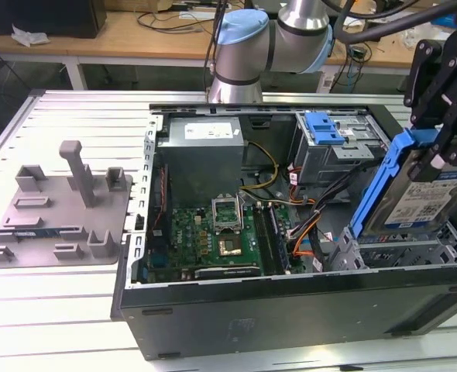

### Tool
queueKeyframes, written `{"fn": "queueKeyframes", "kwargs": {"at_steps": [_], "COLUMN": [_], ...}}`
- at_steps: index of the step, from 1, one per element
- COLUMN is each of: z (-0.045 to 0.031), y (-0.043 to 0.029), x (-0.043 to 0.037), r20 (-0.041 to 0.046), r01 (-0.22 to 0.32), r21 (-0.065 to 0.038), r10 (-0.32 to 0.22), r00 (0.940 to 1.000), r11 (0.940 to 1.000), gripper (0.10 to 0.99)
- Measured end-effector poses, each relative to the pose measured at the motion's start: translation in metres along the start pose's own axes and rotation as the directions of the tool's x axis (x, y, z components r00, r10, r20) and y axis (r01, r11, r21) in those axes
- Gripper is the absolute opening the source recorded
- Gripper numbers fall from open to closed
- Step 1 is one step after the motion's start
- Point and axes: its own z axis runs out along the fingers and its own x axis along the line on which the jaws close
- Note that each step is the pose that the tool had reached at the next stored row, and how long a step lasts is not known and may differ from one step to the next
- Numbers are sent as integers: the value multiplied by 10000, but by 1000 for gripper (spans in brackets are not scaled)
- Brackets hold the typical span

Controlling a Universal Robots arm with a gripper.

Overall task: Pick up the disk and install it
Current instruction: 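Insert the disk into the insertion slot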

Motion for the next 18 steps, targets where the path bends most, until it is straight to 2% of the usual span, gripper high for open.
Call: {"fn": "queueKeyframes", "kwargs": {"at_steps": [3,5,6,8,9,10,15,18], "z": [-25,-37,-40,-40,-40,-39,-40,-41], "y": [-27,-50,-61,-81,-85,-85,-87,-143], "x": [-6,-12,-13,-13,-13,-14,-15,-16], "r20": [-1,0,-3,-4,-4,-19,-49,-59], "r01": [-1,-2,-6,-14,-17,-20,-21,-18], "r21": [-29,-91,-190,-515,-608,-644,-668,-668], "r10": [1,2,6,14,17,19,18,14], "r00": [10000,10000,10000,10000,10000,10000,10000,10000], "r11": [10000,10000,9998,9987,9981,9979,9978,9978], "gripper": [365,365,365,365,365,365,365,365]}}
